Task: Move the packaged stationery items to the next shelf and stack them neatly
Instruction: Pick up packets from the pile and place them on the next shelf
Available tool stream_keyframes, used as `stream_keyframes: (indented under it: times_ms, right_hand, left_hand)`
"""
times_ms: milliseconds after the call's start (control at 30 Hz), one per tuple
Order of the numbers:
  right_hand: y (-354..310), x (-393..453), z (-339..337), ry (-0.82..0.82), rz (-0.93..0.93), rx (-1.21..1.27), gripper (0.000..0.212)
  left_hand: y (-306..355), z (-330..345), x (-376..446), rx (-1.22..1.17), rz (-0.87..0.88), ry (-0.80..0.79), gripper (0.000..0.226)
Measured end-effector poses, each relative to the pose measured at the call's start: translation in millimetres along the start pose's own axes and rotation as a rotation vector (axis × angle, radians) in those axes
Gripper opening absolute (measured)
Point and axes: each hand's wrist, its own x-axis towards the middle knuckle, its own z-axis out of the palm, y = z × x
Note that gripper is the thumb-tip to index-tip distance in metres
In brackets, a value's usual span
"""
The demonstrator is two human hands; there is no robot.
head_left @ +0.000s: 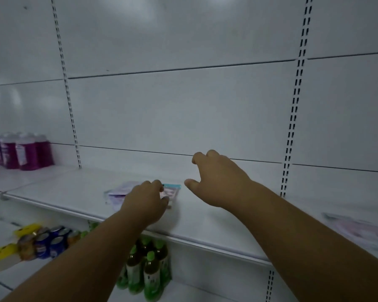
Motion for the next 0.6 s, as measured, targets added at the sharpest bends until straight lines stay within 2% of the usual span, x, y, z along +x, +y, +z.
stream_keyframes:
  times_ms: [167, 267, 400, 600]
  right_hand:
    - [-33.7, 39.6, 35.4, -0.052, 0.033, 0.007, 0.051]
    - [-50.0, 50.4, 55.7, -0.050, 0.083, -0.026, 0.049]
    - [-72.4, 56.9, 85.2, -0.088, 0.200, -0.038, 0.050]
    - [-97.7, 71.5, 127.5, -0.111, 0.344, -0.035, 0.045]
  left_hand:
    - [-60.1, -5.5, 42.7, 0.147, -0.174, 0.015, 0.048]
    - [-92.7, 1.8, 67.9, 0.218, -0.254, -0.097, 0.067]
    - [-115.9, 17.4, 89.0, 0.284, -0.186, -0.253, 0.069]
    - [-135.0, 20.5, 104.6, 0.049, -0.166, -0.271, 0.071]
